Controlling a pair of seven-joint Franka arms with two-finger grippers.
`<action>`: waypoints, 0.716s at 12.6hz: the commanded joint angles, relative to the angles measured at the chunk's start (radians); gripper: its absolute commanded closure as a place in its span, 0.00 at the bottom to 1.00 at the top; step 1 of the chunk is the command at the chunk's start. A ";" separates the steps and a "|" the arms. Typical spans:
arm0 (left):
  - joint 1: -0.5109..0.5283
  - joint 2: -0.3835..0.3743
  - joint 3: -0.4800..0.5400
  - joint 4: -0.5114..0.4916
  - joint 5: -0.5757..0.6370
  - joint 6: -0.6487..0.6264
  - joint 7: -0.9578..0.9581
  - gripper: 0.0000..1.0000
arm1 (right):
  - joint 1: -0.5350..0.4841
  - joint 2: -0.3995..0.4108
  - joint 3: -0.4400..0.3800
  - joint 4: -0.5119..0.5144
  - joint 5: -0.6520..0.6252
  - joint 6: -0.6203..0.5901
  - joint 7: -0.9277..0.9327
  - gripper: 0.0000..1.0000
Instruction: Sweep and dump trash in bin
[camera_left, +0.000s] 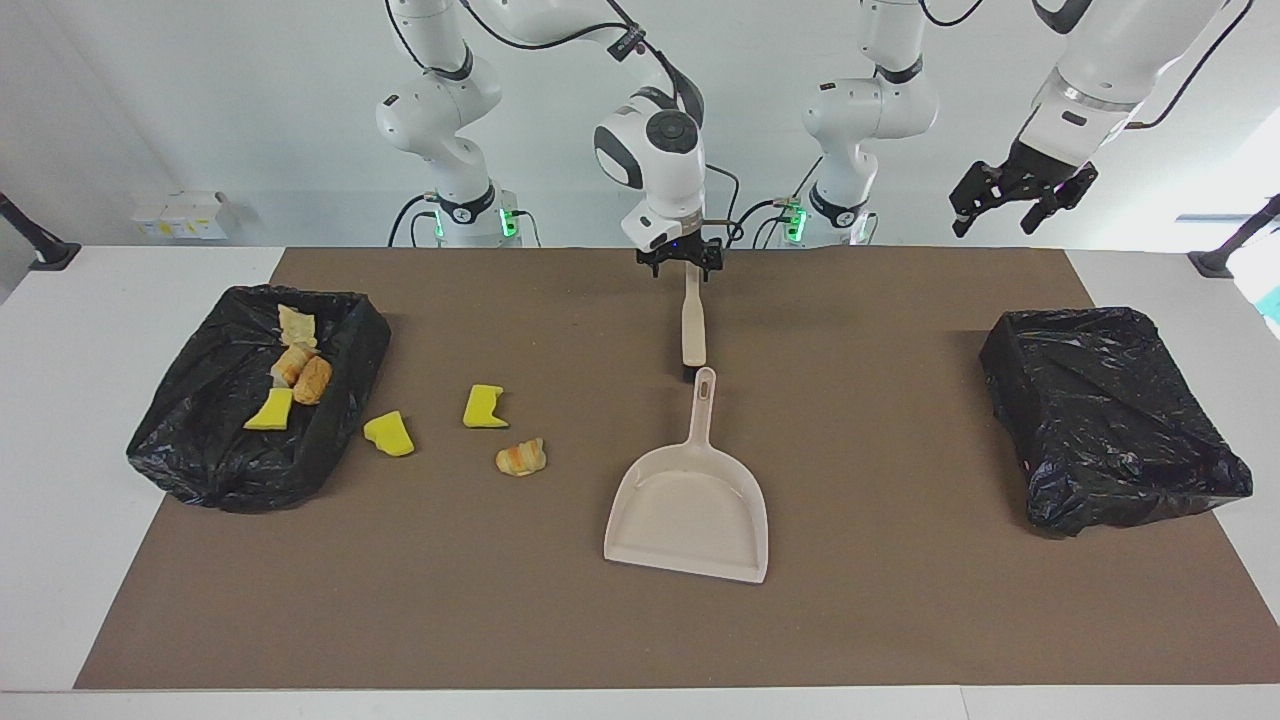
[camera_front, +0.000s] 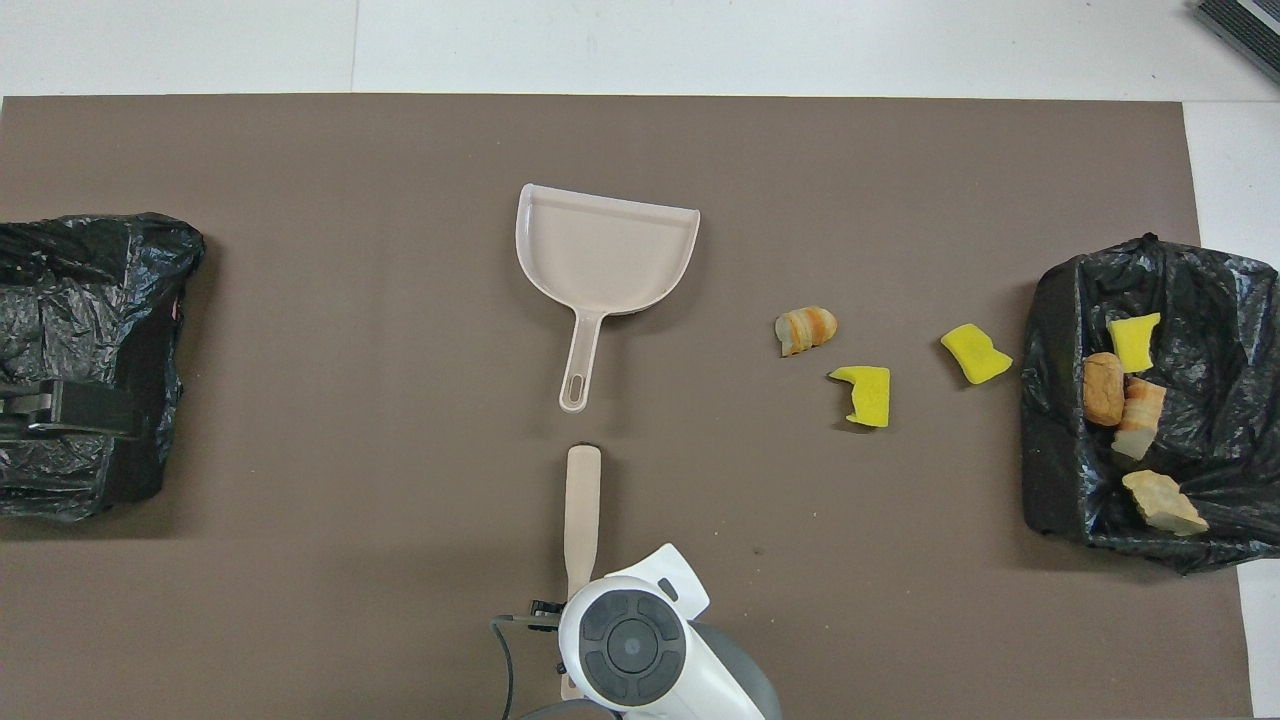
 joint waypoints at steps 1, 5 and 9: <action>0.007 0.003 -0.003 0.015 0.016 -0.013 0.000 0.00 | 0.033 -0.027 -0.002 -0.036 0.054 0.039 0.019 0.12; 0.007 0.003 -0.003 0.015 0.016 -0.013 0.000 0.00 | 0.038 -0.008 -0.002 -0.036 0.054 0.055 0.003 0.16; 0.006 0.003 -0.003 0.015 0.016 -0.013 0.000 0.00 | 0.045 0.008 -0.002 -0.032 0.051 0.091 -0.019 0.38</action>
